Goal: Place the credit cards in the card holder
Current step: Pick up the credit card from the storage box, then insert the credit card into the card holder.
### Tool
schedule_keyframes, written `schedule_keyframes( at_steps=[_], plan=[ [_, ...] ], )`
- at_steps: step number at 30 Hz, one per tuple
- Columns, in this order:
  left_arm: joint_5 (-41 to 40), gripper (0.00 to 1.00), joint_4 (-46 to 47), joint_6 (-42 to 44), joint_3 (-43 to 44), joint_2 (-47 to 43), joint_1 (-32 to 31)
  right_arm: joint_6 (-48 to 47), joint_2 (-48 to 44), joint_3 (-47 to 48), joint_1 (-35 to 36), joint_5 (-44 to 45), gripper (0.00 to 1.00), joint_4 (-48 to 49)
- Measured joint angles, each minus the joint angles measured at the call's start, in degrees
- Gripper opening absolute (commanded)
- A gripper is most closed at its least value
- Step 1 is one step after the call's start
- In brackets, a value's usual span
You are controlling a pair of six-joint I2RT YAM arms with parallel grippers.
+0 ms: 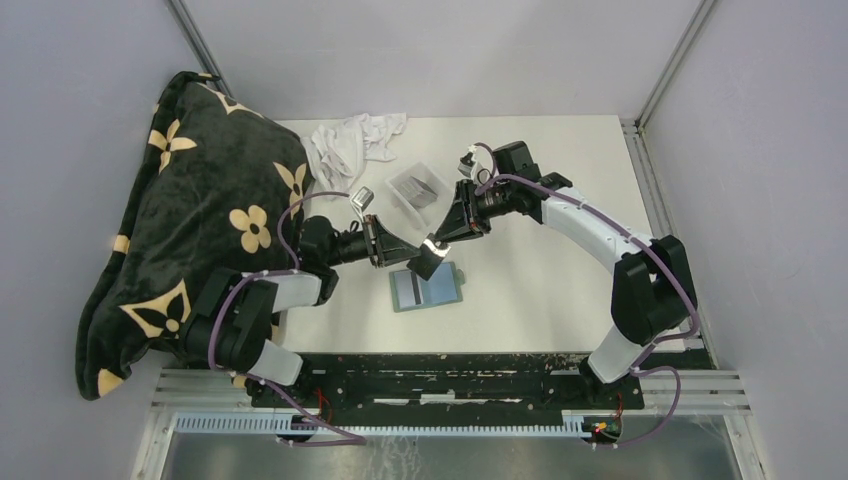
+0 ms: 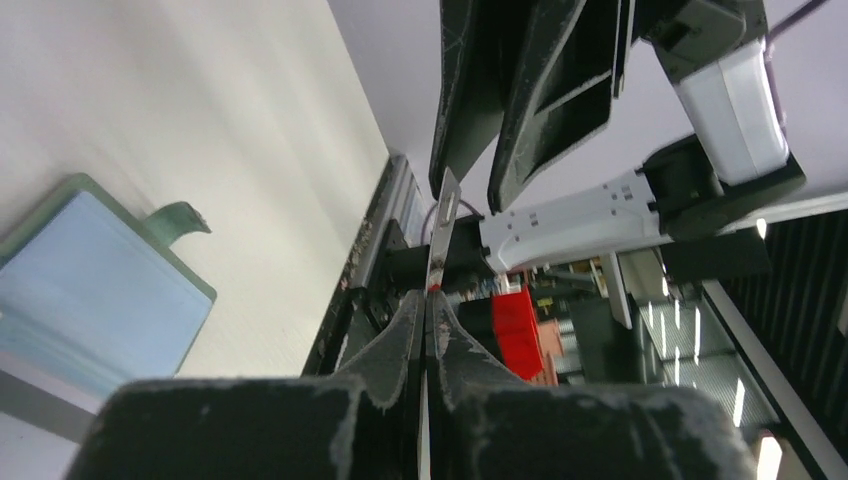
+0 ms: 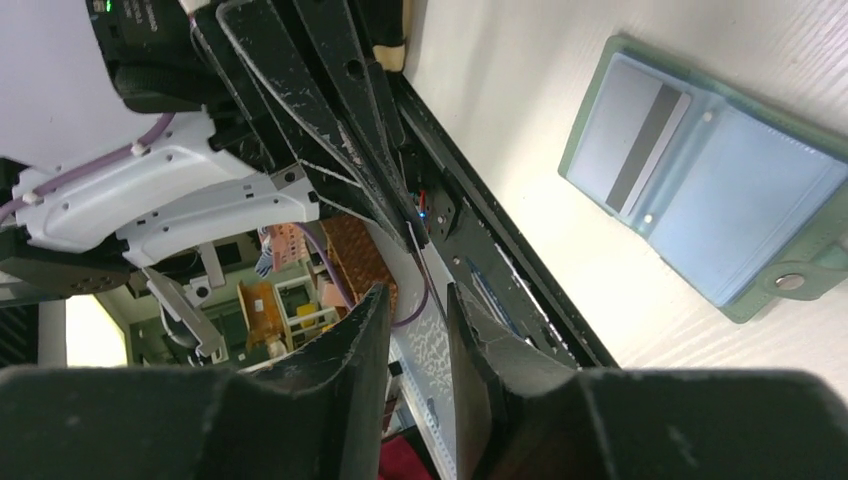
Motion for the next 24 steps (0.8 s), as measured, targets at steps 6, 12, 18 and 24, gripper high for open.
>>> schedule_keyframes(
  at_steps=[6,12,18,24],
  plan=[
    [-12.0,0.03,-13.5,7.1,-3.7,-9.6,-0.2,-0.9,0.5,0.7,0.0,3.8,0.38,-0.6],
    [-26.5,0.03,-20.0,8.2,-11.3,-14.8,-1.4,-3.0,0.3,1.1,0.0,12.7,0.36,-3.6],
    [-37.1,0.03,-22.4,8.1,-16.0,-16.1,-6.1,-3.8,-0.4,-2.2,0.7,19.0,0.23,-4.0],
    [-45.7,0.03,-22.4,8.1,-17.8,-17.2,-11.8,-5.5,-0.4,-3.7,4.4,25.0,0.06,-6.4]
  ],
)
